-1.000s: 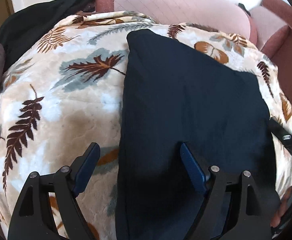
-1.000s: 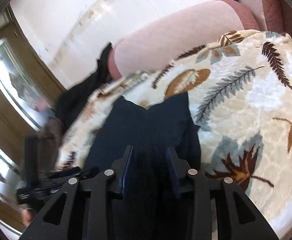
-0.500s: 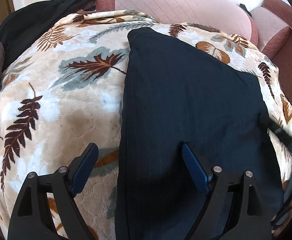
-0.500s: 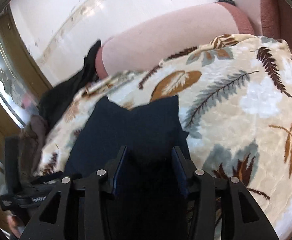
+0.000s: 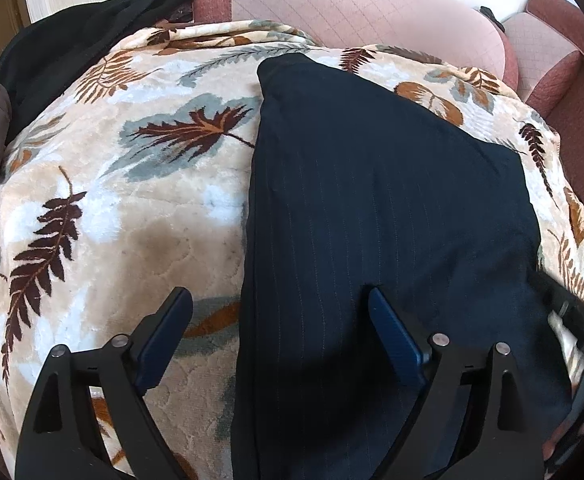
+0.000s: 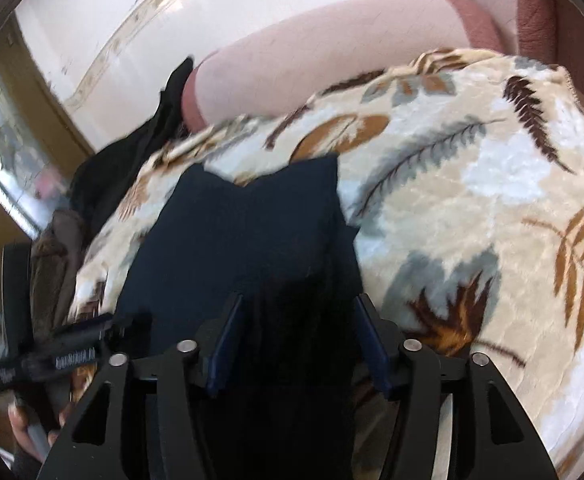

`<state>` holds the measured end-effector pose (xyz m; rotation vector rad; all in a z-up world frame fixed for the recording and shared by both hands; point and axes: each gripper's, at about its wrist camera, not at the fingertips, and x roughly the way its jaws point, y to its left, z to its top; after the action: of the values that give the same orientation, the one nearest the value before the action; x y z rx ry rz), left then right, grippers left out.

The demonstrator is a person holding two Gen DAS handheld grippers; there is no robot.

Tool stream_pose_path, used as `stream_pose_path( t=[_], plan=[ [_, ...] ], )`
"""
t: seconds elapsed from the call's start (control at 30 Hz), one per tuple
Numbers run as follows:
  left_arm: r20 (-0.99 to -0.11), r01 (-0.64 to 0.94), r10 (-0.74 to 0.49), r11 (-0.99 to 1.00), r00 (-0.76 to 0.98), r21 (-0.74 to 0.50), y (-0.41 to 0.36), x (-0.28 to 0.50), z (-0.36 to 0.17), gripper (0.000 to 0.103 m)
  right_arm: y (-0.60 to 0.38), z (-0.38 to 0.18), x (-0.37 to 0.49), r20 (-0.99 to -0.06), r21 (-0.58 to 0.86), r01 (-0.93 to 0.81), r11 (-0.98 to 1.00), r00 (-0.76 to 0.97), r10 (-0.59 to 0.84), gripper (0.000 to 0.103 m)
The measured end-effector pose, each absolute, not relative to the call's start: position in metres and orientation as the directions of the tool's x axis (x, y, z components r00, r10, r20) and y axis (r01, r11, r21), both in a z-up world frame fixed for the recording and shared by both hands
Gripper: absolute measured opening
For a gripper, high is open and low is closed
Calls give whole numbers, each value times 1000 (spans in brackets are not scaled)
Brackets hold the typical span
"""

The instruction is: Fold large clothes

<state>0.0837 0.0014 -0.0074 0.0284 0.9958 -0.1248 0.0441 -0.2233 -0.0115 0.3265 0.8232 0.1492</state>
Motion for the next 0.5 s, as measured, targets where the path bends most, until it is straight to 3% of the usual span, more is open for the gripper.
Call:
stream_pose_path(
  t=[0.1,0.17,0.5],
  plan=[
    [-838,107,-74,994,540,-18,1,84,-10,97,-222,-30,47,-750,304,32,952,625,219,87],
    [-836,98,-60,995,546,-7,1,83,-12,101,-232,-36,48,-744,368,51,928,615,261,91],
    [-824,82,-48,997,564,-3,1,81,-14,103,-232,-40,38,-708,375,8,927,648,281,96]
  ],
)
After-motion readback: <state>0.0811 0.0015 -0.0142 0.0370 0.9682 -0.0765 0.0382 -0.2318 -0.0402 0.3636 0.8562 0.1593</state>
